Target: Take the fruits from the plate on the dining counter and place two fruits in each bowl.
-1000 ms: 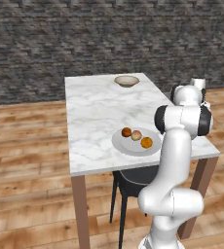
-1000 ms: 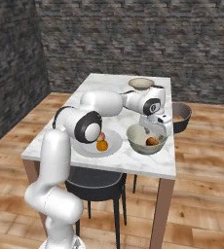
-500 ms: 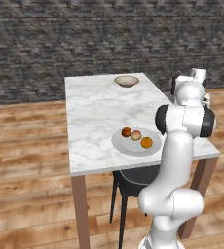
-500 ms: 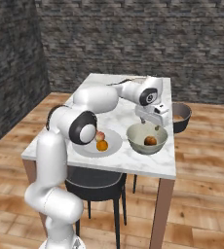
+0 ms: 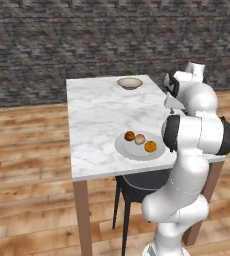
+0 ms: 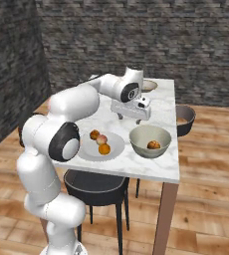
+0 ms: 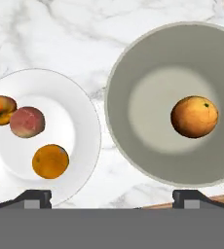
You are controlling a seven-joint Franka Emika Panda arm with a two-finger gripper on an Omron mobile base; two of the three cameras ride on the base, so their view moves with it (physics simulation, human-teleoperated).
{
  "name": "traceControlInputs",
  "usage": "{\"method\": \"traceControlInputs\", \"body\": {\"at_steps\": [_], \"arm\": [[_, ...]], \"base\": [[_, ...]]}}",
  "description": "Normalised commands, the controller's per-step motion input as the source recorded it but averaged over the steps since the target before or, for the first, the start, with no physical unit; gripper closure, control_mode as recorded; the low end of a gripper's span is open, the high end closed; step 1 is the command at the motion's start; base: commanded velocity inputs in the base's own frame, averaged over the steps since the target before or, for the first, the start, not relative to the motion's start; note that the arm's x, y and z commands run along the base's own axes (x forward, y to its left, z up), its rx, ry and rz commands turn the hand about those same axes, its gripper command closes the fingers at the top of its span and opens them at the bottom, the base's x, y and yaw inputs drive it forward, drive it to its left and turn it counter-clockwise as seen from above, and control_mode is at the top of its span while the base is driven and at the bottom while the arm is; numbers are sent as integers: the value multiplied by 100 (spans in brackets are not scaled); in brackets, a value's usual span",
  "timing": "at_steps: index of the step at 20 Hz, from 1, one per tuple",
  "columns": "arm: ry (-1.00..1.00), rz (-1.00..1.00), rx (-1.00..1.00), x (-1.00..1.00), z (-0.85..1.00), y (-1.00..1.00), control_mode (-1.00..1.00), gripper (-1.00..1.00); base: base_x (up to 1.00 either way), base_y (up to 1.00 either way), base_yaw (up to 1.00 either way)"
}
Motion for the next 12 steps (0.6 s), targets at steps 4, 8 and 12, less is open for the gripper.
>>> {"method": "traceControlInputs", "body": {"at_steps": [4, 8, 12], "arm": [[-1, 48, -2, -50, 1, 99, -100, -100], [2, 45, -1, -37, -8, 84, -100, -100], [9, 33, -14, -3, -59, 52, -100, -100]], "base": [[0, 0, 0], [0, 0, 0], [0, 0, 0]]}}
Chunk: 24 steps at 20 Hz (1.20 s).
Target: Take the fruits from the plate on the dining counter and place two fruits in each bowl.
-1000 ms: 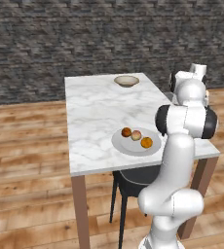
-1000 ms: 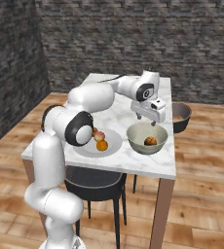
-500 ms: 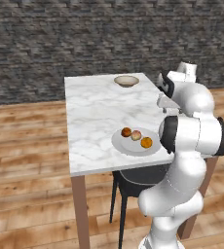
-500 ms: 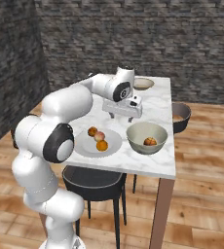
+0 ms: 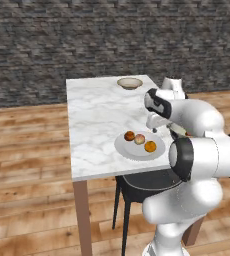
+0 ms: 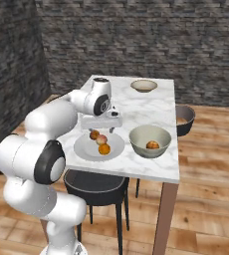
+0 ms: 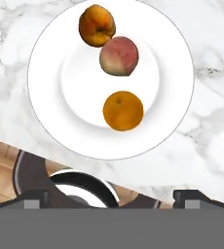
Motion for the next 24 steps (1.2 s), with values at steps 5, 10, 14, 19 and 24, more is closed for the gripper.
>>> {"method": "traceControlInputs", "body": {"at_steps": [5, 10, 14, 19, 24], "arm": [[2, 5, -10, 10, -48, 0, -100, -100], [0, 3, 0, 15, -22, 6, -100, -100], [0, 6, 0, 21, -41, 6, -100, -100], [0, 3, 0, 28, -54, 0, -100, -100], [1, 0, -1, 36, -32, 0, -100, -100]], "base": [[0, 0, 0], [0, 0, 0], [0, 0, 0], [0, 0, 0], [0, 0, 0]]}}
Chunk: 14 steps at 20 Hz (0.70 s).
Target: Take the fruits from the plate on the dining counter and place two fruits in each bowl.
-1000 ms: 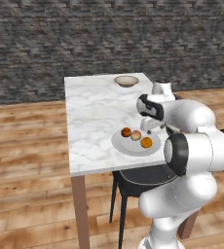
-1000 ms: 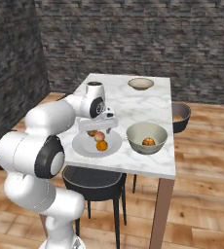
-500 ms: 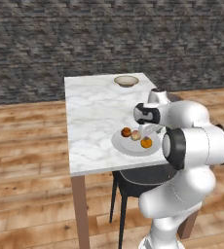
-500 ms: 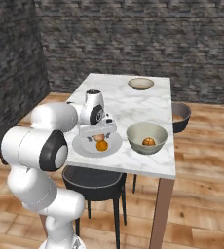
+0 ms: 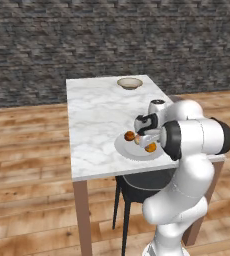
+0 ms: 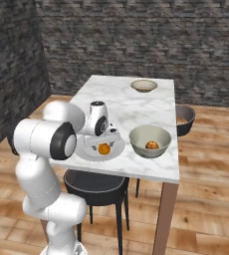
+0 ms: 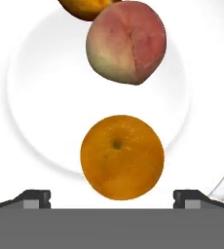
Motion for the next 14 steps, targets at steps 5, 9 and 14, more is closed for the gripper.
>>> {"method": "traceControlInputs", "body": {"at_steps": [5, 9, 14], "arm": [[0, 1, 0, 32, -10, 0, -100, -100], [0, 0, 0, 16, -8, 0, -100, -100], [4, 0, 3, 0, -18, 0, -100, -100]], "base": [[0, 0, 0], [0, 0, 0], [0, 0, 0]]}}
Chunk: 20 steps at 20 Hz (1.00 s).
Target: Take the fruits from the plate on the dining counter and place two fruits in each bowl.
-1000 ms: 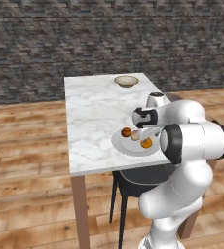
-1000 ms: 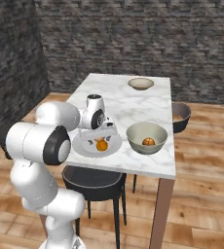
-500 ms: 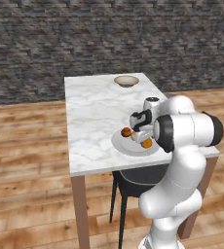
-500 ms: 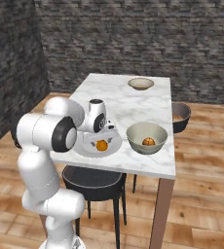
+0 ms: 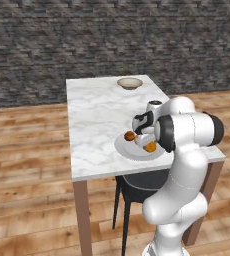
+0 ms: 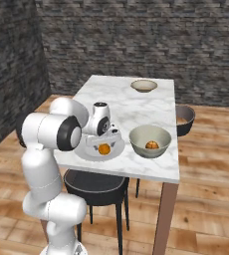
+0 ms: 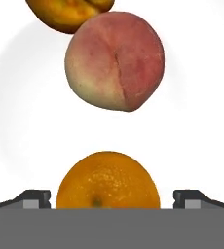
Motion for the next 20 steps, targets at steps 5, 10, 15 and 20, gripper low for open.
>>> {"method": "traceControlInputs", "body": {"at_steps": [5, 10, 15, 20], "arm": [[3, 0, 4, -21, -19, 0, -100, -100], [0, 0, 1, -15, -7, 0, -100, 100], [-11, 0, -3, -20, 10, 0, -100, 100], [-12, -3, -11, -16, 63, -21, -100, 100]], "base": [[0, 0, 0], [0, 0, 0], [0, 0, 0], [0, 0, 0]]}}
